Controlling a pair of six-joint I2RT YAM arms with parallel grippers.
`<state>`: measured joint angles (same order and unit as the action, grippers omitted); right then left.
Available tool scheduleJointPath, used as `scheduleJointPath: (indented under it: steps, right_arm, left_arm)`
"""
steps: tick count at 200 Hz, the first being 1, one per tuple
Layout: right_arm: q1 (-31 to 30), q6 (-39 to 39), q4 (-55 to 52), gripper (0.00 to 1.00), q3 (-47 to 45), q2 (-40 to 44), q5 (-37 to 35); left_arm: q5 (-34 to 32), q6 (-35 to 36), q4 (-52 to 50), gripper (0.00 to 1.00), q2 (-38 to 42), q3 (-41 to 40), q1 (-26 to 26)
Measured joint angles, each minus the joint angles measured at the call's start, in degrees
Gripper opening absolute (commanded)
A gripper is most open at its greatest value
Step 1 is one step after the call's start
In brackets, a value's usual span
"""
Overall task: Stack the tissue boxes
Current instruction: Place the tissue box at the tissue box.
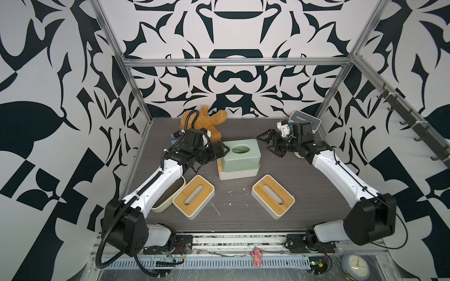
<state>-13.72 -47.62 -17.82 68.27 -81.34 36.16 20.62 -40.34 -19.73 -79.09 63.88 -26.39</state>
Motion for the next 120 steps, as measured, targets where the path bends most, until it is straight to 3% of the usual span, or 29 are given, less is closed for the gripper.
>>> scheduleJointPath:
  steps: [120]
  right_arm:
    - [-3.3, -5.5, 7.9, 0.98, -1.4, -5.1, 3.1]
  left_arm:
    - [2.8, 1.5, -0.6, 0.99, -5.6, 5.6, -1.0]
